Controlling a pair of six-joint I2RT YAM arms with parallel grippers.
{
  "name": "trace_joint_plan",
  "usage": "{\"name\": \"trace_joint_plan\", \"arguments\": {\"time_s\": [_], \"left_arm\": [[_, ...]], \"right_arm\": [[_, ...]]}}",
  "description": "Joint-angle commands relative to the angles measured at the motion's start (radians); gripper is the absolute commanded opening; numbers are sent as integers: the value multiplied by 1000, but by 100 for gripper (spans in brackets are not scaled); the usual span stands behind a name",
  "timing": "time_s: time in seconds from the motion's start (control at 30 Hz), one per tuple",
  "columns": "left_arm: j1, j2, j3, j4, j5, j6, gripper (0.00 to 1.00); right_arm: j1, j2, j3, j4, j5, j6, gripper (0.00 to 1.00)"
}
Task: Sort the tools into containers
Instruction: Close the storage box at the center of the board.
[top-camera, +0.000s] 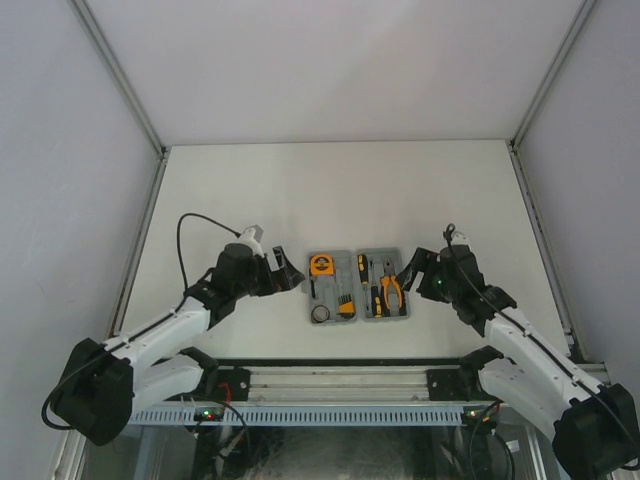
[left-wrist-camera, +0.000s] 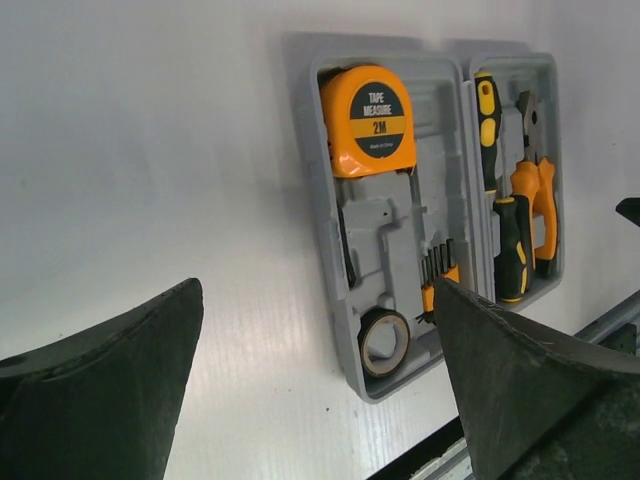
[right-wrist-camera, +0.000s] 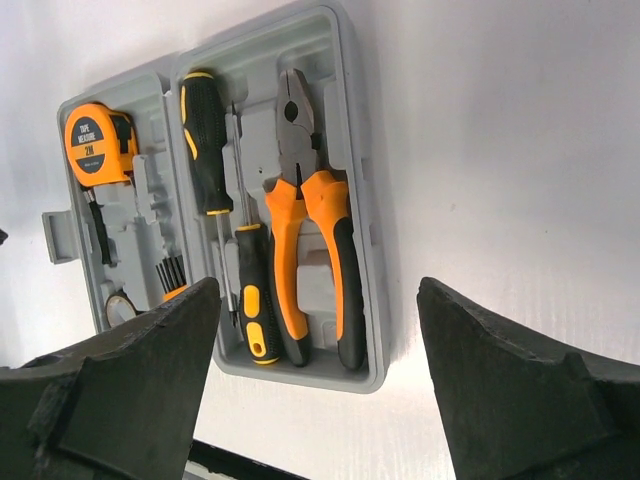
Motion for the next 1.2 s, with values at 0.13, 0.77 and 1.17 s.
{"name": "trace_joint_plan", "arguments": {"time_s": [0.13,0.77,1.17], "left_arm": [[-4,65,-8,169,69,15,93],[-4,282,-16,319,175,-26,57],[-4,354,-31,401,226,-68,32]], "right_arm": [[-38,27,-14,71,-79,-38,79],[-100,92,-72,159,-160,-43,68],[-115,86,-74,155,-172,-53,65]]}}
